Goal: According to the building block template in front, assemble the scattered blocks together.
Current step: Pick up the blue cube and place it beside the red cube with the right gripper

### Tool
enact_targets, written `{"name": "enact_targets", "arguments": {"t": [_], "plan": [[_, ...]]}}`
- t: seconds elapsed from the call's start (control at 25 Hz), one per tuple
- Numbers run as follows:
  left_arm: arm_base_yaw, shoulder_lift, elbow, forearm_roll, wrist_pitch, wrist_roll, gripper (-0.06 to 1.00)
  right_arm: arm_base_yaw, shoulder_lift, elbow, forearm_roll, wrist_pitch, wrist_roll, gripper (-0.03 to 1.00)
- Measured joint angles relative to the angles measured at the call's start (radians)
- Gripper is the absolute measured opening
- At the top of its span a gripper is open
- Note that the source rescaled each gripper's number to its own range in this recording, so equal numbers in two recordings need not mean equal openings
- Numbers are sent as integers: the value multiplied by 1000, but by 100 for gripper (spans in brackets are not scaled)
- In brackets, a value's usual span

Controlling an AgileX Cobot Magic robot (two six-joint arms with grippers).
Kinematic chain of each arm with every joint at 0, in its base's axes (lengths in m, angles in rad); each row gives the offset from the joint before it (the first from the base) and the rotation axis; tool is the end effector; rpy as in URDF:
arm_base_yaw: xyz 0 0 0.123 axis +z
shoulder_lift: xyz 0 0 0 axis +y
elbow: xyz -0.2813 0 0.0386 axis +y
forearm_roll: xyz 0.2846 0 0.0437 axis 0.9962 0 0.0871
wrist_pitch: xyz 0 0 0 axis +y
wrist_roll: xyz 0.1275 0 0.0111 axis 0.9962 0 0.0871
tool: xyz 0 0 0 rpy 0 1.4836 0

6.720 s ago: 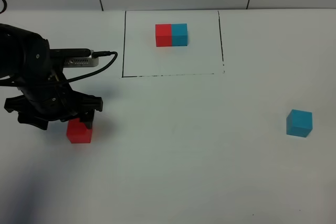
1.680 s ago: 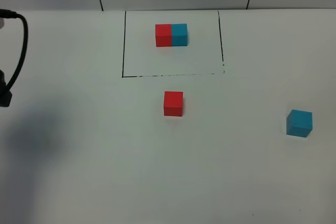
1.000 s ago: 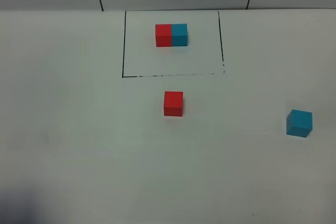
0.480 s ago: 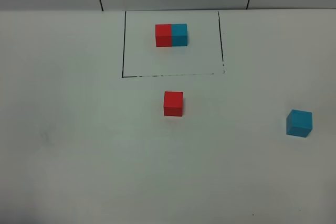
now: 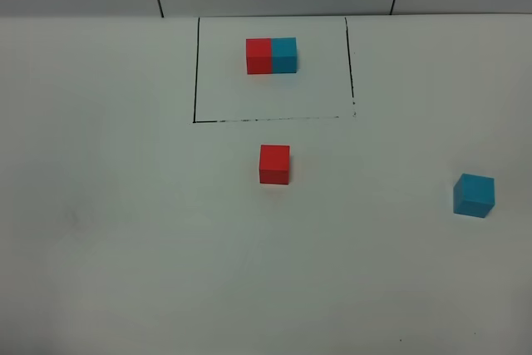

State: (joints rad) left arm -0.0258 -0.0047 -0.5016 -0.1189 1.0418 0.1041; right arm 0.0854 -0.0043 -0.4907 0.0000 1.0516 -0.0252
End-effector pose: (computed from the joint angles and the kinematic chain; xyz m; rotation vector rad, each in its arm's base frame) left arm 0.0607 -0.0147 0.2816 0.1353 2.0101 -0.0919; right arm 0.0621 0.0053 0.2761 -0.1128 2.0373 0.0377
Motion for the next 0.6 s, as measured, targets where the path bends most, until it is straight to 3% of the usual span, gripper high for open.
{"name": "enact_targets", "arguments": {"t": [0.6], "plan": [[0,0,0,0,0,0,69,0,0,0,0,0,0,77]]}}
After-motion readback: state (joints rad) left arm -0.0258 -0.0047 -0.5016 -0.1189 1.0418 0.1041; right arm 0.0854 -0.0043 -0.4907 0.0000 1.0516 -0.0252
